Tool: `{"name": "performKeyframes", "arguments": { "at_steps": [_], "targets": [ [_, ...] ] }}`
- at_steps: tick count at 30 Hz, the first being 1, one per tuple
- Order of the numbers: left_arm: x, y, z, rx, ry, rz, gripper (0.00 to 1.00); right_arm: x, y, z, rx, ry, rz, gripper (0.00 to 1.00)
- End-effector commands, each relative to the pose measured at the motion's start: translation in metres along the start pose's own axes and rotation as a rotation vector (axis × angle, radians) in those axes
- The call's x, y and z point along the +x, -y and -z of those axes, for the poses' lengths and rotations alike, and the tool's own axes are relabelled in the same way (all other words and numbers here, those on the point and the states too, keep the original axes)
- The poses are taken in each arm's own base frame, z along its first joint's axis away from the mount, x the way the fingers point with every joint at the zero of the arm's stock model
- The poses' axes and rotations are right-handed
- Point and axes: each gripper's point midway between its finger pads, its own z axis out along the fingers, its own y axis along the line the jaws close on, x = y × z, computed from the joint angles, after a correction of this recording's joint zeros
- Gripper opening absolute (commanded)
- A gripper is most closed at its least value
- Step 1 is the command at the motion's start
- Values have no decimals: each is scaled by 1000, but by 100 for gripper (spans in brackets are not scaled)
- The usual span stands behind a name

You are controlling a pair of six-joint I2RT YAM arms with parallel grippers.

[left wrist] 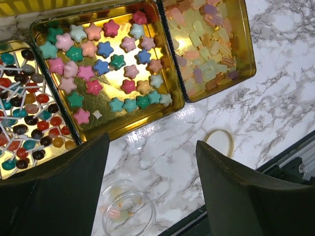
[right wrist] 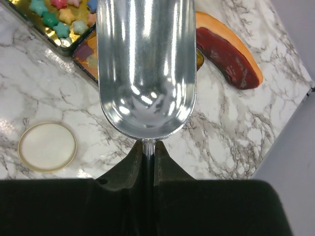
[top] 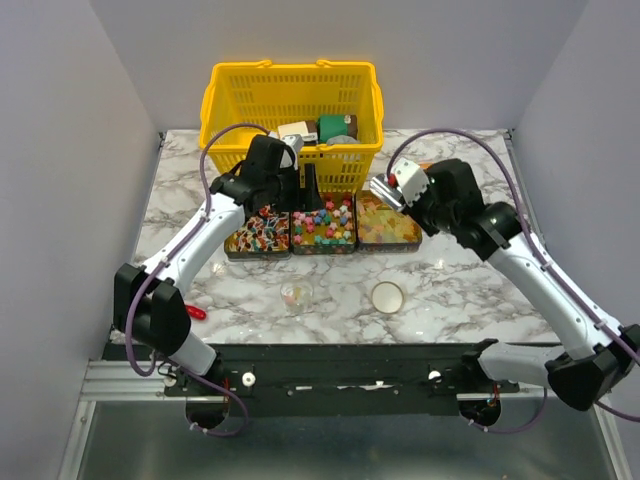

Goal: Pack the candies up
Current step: Scoop the fake candies from the storage box.

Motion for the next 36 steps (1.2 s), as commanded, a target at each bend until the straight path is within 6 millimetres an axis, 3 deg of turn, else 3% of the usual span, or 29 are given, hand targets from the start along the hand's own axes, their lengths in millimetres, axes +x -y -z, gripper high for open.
{"name": "performKeyframes", "arguments": {
  "at_steps": [1, 4, 7, 10, 14, 20, 29, 36],
  "targets": [
    [1, 1, -6, -13, -54, -21, 82, -2, -14, -10, -256, -59, 64, 1],
    [2, -2, -12, -20, -69, -28, 82, 17, -16, -15, -364, -209, 37, 1],
    [5, -5, -18, -23, -84, -36, 82, 35, -7, -23, -349, -341, 43, 1],
    [5, -4, -20, -10, -80, -54, 83, 31, 2, -28, -294, -323, 41, 1],
    [-5, 18, -17, 86, -26, -97, 89, 25, -9, -29, -332, -250, 34, 1],
    [-12, 54, -22, 225, -5, -161, 94, 32, -33, -28, -407, -222, 5, 1],
    [-1, 102, -33, 411, -55, -220, 90, -2, -50, -17, -457, -41, 2, 1],
    [23, 103, -49, 419, -138, -224, 67, -26, -45, -3, -441, 74, -15, 1]
  ]
}}
